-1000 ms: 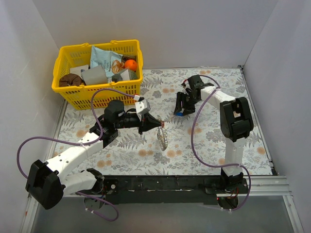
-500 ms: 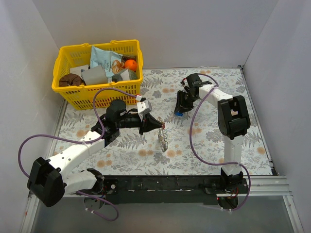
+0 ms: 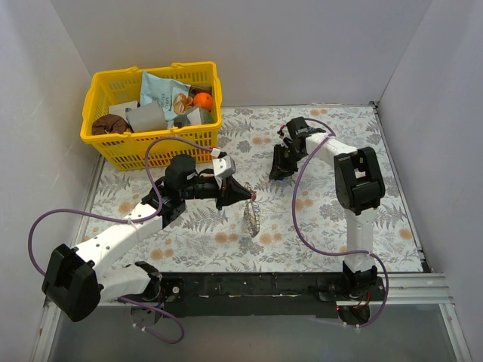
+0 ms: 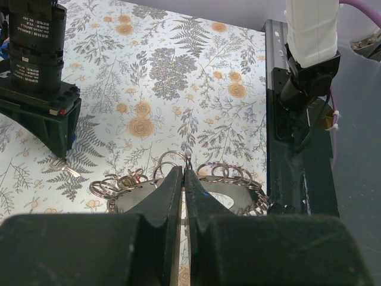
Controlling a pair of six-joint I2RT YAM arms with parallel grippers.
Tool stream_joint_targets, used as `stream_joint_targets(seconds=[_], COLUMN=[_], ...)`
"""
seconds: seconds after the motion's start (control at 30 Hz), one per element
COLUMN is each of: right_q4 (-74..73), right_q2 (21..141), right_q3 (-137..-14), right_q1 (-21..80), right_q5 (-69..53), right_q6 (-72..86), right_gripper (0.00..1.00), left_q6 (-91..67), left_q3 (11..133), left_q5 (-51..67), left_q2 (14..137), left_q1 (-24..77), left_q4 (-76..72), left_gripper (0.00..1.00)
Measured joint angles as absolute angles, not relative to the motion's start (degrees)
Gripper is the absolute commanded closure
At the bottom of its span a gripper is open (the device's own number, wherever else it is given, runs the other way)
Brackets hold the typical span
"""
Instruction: Put the keys on the keyring
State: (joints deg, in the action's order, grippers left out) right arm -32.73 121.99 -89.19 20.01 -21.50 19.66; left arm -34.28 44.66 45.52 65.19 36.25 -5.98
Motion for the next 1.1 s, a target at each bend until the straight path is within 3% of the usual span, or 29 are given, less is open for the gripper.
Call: stream_joint_targets(seconds=[0.47, 0.6, 1.1], right_q4=[-31.7, -30.5, -29.1], right_q2=[123.0, 123.1, 121.9], right_q3=[-89.3, -89.3, -89.0], right_q1=[20.5, 20.6, 20.6], right_q5=[-22.0, -22.0, -21.4], right_q6=[21.1, 21.5, 19.4], right_gripper=[0.85, 0.98, 0.99], left_q6=[-34.3, -34.3, -34.3], left_q3=[44.7, 44.7, 44.7], left_q5=[45.5, 45.5, 45.5], left_q2=[65.1, 64.8, 64.2], left_q1=[36.2, 36.2, 36.2], left_q4=[-5.9, -5.5, -5.0], left_gripper=[1.0, 1.0, 1.0])
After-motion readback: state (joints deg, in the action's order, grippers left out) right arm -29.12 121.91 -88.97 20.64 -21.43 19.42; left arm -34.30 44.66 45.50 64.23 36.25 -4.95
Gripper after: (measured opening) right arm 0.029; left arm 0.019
